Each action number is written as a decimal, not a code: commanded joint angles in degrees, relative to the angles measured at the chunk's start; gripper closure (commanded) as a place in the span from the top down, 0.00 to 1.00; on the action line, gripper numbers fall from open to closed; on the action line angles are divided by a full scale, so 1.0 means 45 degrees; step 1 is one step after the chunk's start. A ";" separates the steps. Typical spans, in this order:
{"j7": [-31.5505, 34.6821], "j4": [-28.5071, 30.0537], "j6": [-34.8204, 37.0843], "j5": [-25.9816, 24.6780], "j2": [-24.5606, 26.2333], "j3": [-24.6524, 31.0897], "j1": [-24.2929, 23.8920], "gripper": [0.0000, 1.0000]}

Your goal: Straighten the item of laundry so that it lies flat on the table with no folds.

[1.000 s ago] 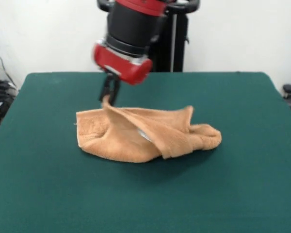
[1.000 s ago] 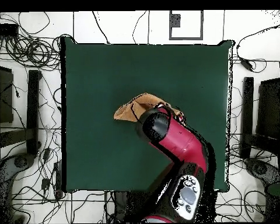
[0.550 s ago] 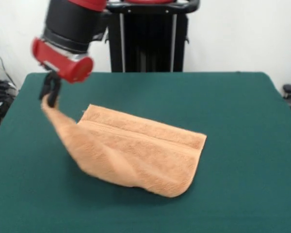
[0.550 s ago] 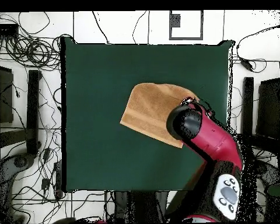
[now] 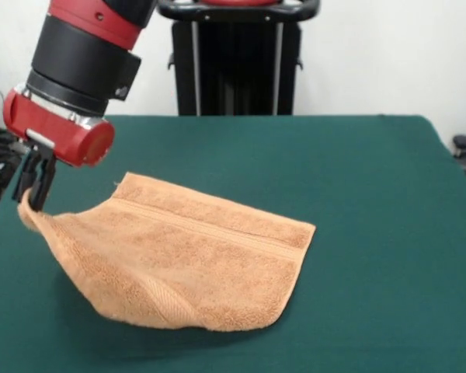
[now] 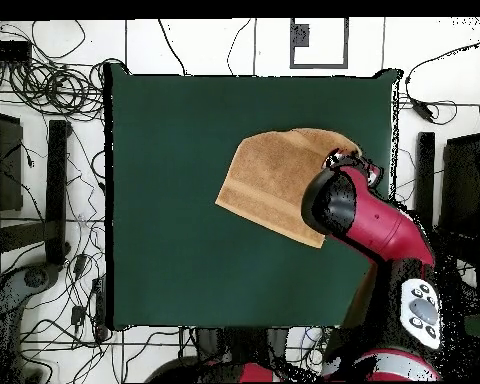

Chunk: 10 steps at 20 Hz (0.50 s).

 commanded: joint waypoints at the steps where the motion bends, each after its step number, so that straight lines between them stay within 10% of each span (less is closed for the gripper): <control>1: 0.0796 -0.0318 -0.0313 -0.1093 0.0582 0.2671 -0.0227 0.00; 10: 0.0689 -0.0436 0.0649 -0.1673 0.0442 0.3262 -0.0898 0.00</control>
